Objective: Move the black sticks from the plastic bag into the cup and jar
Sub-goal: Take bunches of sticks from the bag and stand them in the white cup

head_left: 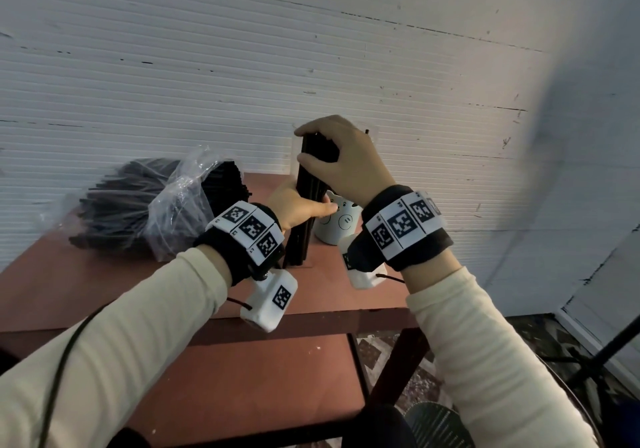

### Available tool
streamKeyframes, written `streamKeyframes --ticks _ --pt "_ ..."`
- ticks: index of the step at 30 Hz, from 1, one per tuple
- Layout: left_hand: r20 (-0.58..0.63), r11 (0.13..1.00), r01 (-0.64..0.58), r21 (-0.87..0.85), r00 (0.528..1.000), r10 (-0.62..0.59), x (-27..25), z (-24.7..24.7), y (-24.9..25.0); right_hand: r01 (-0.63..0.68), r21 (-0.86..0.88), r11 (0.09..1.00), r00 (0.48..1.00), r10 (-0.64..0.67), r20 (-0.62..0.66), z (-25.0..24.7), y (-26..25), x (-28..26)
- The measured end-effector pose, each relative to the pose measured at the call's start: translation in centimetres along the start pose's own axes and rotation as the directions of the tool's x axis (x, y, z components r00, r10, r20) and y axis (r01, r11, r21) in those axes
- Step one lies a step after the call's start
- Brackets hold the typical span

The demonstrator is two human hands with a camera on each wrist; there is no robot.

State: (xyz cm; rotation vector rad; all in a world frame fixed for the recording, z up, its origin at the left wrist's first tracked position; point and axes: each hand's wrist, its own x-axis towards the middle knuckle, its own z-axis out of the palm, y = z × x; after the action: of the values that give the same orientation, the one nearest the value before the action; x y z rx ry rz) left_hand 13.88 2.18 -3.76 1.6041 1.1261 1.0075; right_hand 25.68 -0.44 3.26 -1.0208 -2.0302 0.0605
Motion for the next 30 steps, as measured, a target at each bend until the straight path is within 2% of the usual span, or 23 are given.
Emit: streamKeyframes --ticks 3,8,13,16,20,22,25,27,30 --pt "0.066 0.993 0.115 0.012 0.991 -0.116 0.4 -0.3 -0.8 -0.023 -0.023 0.999 0.999 0.024 0.031 0.0 0.1 -0.3" --pt "0.117 0.978 0.176 0.117 0.975 -0.189 1.8 -0.6 -2.3 -0.026 -0.02 0.999 0.999 0.026 0.018 0.0 0.0 -0.3" --pt "0.119 0.97 0.108 0.218 0.983 -0.136 0.3 -0.3 -0.5 -0.017 0.006 1.0 1.0 0.018 -0.012 -0.3 -0.1 -0.4" --pt "0.111 0.942 0.146 0.303 0.976 -0.187 0.2 0.2 -0.5 -0.033 -0.004 0.999 0.999 0.033 0.028 -0.4 -0.1 -0.3" --pt "0.077 0.984 0.079 0.16 0.993 -0.092 0.4 0.1 -0.5 -0.026 0.024 0.999 0.999 0.026 -0.02 -0.8 -0.3 -0.3" --pt "0.128 0.994 0.062 0.091 0.989 -0.074 0.5 -0.2 -0.3 -0.038 0.053 0.998 0.998 0.041 -0.05 -1.3 -0.4 -0.4" --pt "0.232 0.984 0.138 0.117 0.959 -0.162 0.5 -0.6 -0.3 -0.066 0.029 0.997 0.998 0.067 -0.017 -1.2 -0.1 -0.7" --pt "0.254 0.965 0.175 0.195 0.942 -0.222 0.4 -0.6 -0.4 -0.084 0.02 0.996 0.996 0.084 0.021 -0.8 0.1 -1.3" --pt "0.253 0.966 0.131 0.222 0.949 -0.187 -0.3 -0.3 0.0 -0.104 0.076 0.992 0.995 0.104 0.005 -1.2 0.0 -1.8"
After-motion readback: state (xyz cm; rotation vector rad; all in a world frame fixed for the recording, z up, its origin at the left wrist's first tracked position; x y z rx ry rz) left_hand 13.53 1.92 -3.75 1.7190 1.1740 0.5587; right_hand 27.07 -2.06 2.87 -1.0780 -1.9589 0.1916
